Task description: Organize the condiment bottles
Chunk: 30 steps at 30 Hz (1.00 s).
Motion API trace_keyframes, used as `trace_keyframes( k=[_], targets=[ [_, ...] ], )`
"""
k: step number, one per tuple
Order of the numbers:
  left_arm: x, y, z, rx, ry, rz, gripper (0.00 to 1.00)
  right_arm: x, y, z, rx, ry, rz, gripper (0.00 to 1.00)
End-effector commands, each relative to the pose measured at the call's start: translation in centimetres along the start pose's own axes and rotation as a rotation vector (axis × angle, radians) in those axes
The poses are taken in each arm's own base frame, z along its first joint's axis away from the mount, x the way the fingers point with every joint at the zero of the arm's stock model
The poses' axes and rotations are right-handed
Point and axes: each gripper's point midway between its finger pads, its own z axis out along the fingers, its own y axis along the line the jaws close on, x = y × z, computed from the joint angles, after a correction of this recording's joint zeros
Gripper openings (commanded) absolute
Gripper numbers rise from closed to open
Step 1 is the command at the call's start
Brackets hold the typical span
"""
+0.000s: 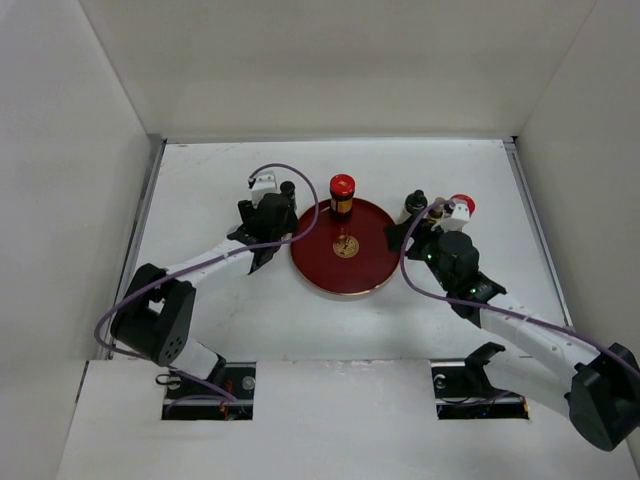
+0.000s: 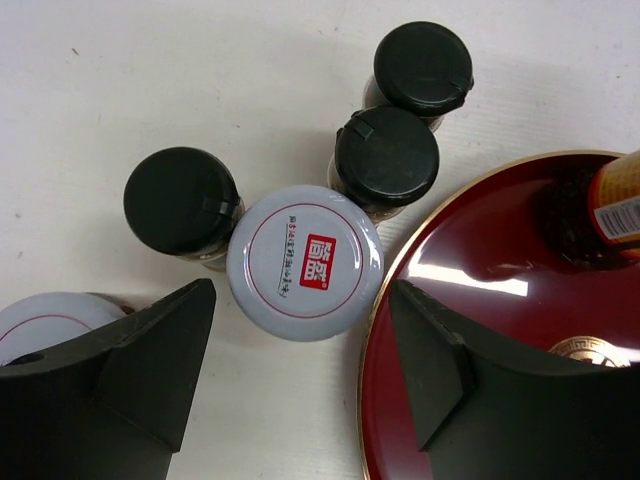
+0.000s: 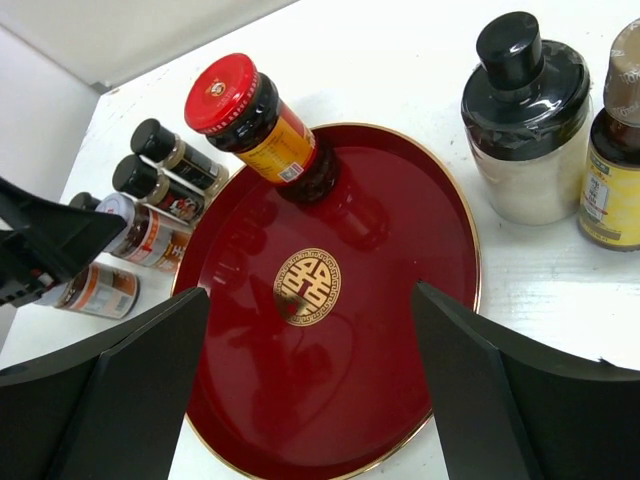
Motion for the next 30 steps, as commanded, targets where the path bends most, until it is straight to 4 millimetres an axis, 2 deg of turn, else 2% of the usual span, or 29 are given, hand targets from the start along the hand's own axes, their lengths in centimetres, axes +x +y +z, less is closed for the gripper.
trace_keyframes(
  k=[1, 13, 18, 21, 24, 30],
  targets=[
    [-2.4, -1.1, 0.8, 0.027, -0.077, -0.038, 0.68, -1.6, 2.0, 0.3, -0.065, -0.049, 0.014, 0.89],
    [-2.5, -0.3, 3.0, -0.008, -0.095, -0.054, 0.61, -1.1, 2.5, 0.5, -0.078, -0.033, 0.006, 0.91],
    [-2.4, 0.0, 2.7, -0.010, -0.096, -0.054, 0.41, -1.2, 2.5, 0.4, -0.079, -0.036, 0.006, 0.91],
    [-2.5, 0.3, 1.3, -0.002, -0.105, -0.055, 0.36, -1.2, 2.5, 0.5, -0.079, -0.035, 0.006, 0.91],
    [-2.9, 0.3, -0.9, 0.018, -0.124, -0.054, 0.33, -1.1, 2.6, 0.5, -0.082, -0.032, 0.006, 0.92],
    [-6.0, -0.1, -5.6, 0.065, -0.200, -0.084, 0.31, -1.1, 2.6, 0.5, -0.085, -0.032, 0.006, 0.92]
  ],
)
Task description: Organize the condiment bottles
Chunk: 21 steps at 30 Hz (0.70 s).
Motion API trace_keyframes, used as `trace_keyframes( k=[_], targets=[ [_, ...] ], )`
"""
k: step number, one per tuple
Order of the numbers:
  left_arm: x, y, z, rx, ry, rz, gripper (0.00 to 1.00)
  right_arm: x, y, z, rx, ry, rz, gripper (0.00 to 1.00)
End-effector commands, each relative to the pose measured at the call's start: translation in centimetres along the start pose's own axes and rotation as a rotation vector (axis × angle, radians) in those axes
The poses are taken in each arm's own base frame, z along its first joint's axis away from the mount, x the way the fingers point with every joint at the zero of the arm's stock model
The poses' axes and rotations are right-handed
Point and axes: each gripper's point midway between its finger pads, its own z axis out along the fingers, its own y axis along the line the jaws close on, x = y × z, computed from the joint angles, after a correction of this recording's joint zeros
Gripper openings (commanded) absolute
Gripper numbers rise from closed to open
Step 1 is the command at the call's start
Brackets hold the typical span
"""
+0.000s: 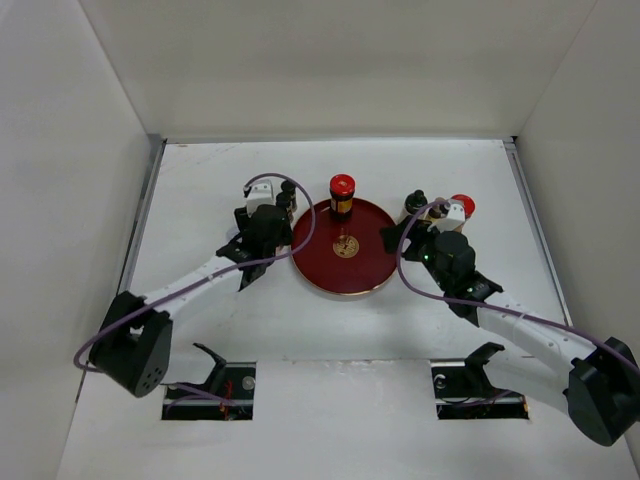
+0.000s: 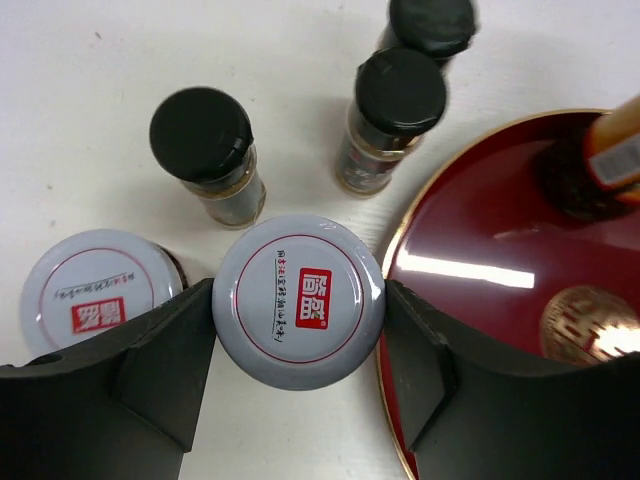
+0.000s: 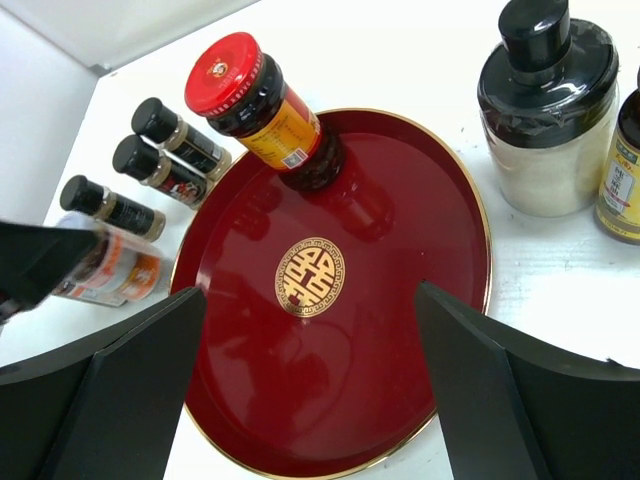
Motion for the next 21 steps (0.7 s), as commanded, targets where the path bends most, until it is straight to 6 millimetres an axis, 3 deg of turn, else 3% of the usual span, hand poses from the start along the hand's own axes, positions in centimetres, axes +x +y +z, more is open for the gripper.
trace_keyframes(
  k=[1, 4, 8, 14, 21],
  targets=[
    [-7.0, -1.3, -3.2, 0.060, -0.193, -0.115, 0.30, -2.2, 2.3, 0.2, -0.074, -0.062, 0.012, 0.93],
    [-8.1, -3.1, -4.3, 0.117, -0.206, -0.132, 0.30, -2.1, 2.3, 0.1, -0.074, -0.062, 0.012, 0.93],
    [-8.8, -7.3, -4.7, 0.206, -0.205, -0.131, 0.30, -2.4, 2.4, -0.2, -0.081, -0.072, 0.020, 0.93],
    [-9.3, -12.7, -2.4, 0.291, -0.219, -0.136, 0.30, -2.7, 2.0, -0.4, -0.072, -0.086, 0.030, 0.94],
    [-8.4, -15.8, 2.2, 0.308, -0.202, -0.108, 0.30, -2.7, 1.9, -0.4, -0.071, -0.085, 0.030, 0.95]
  ],
)
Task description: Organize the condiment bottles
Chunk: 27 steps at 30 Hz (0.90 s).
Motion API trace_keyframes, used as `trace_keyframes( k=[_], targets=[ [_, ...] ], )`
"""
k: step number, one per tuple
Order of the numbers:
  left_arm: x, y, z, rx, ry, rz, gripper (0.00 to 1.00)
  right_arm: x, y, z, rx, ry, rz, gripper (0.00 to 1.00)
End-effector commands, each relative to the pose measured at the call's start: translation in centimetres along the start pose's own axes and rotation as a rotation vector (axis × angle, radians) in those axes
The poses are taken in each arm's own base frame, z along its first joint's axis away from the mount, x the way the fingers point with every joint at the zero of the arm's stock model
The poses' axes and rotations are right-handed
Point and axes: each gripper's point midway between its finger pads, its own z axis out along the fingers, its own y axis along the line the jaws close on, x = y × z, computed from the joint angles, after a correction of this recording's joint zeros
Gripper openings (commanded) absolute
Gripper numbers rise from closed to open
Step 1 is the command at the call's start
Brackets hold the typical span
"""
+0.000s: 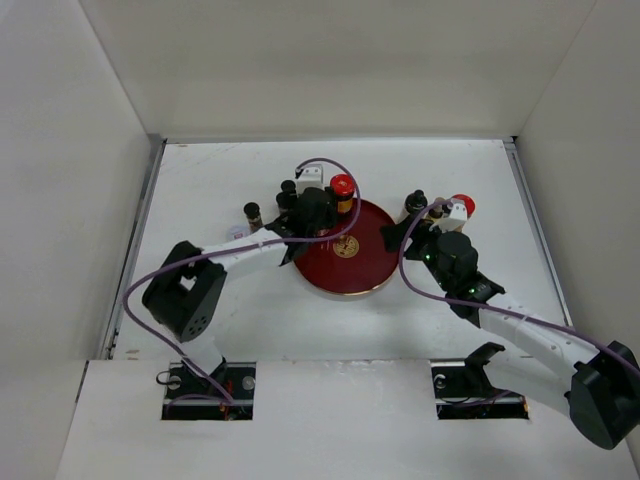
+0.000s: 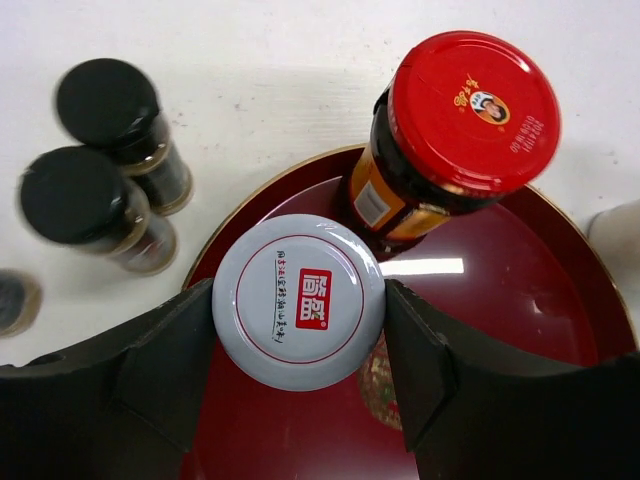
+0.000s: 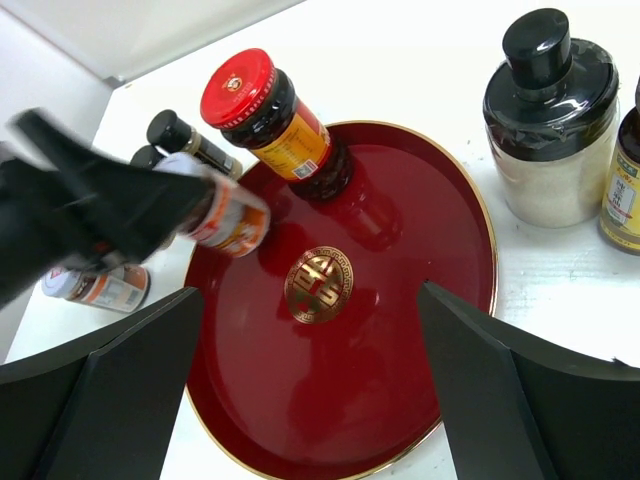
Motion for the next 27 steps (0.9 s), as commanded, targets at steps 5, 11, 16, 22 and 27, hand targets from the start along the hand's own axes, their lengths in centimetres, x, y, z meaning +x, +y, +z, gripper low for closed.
trace_keyframes(
  k=[5, 11, 16, 22, 27],
  targets=[
    [-6.2, -3.3, 2.6, 0.069, -0.186, -0.077, 0.36, -2.1, 1.4, -0.2, -0.053, -0.068, 0.024, 0.97],
    [-5.0, -2.8, 2.9, 0.041, -0.179, -0.057, 0.64, -2.1, 1.3, -0.2, -0.049, -0.068, 0.024, 1.00],
    [-5.1, -2.2, 0.9, 0.035, -0.194, -0.048, 0.75, -2.1, 1.3, -0.2, -0.049, -0.068, 0.024, 1.00],
    [-6.0, -0.6, -3.4, 0.031, -0.235, -0.060, 0.81, -2.2, 1.4, -0.3, -0.054, -0.070, 0.022, 1.00],
    [-5.9, 3.3, -7.0, -0.021, -0.239, -0.093, 0.72, -2.0, 1.5, -0.2, -0.059, -0.064, 0.019, 0.77]
  ],
)
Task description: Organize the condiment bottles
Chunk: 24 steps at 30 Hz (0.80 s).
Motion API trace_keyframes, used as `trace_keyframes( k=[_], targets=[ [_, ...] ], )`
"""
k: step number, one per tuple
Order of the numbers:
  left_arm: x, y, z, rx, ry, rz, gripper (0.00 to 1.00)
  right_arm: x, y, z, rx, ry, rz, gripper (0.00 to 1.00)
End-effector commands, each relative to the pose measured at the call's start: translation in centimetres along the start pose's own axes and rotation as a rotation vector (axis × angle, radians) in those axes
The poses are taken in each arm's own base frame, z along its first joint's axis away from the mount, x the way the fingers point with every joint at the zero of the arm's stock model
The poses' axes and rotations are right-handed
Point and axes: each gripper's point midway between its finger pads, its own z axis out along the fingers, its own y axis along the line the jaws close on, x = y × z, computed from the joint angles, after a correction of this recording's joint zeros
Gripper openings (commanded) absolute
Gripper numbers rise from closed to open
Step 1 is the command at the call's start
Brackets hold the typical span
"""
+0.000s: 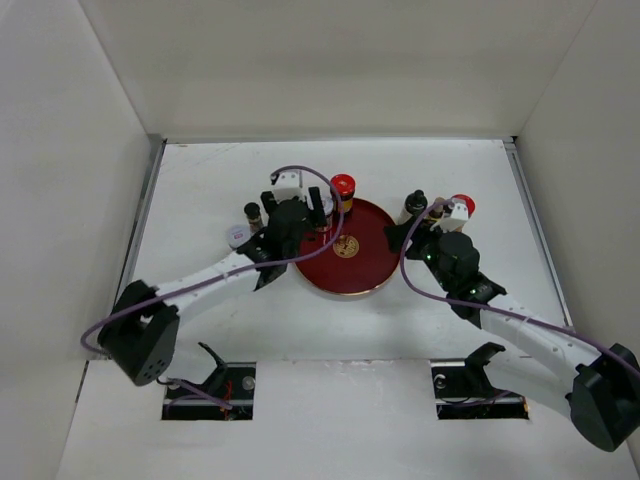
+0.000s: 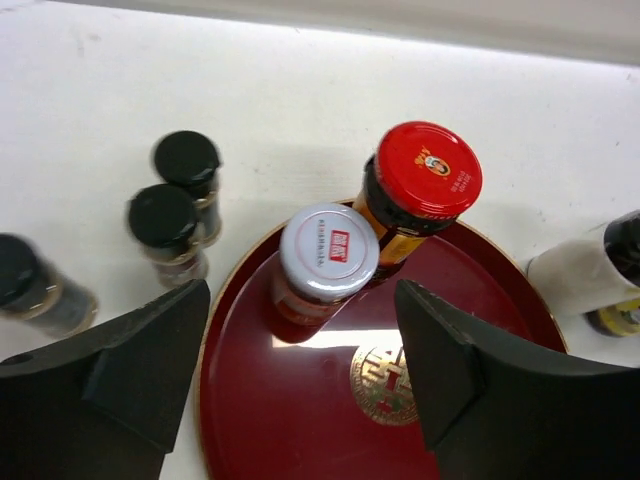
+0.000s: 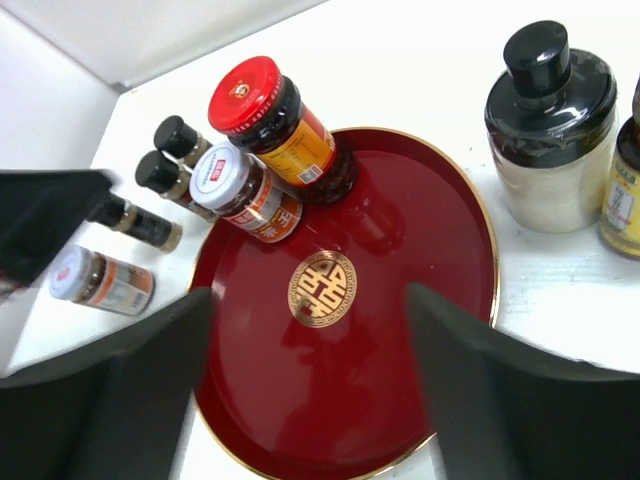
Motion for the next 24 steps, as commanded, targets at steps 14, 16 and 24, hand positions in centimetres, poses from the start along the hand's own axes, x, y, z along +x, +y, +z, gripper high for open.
trace_keyframes(
  k=[14, 16, 24],
  targets=[
    [-2.5, 6.3, 4.1, -0.098, 0.098, -0.112, 0.61, -1.0, 1.3, 0.6, -0.043, -0.032, 0.006, 0.80],
    [-2.5, 6.2, 4.8, -0.105, 0.103, -0.100, 0.61, -0.8, 1.2, 0.7, -0.042, -0.028, 0.004, 0.84],
    [-0.6, 7.5, 7.7, -0.163, 0.144, -0.070, 0.61, -0.6, 1.4, 0.9, -0.042, -0.017, 0.001, 0.89]
  ],
)
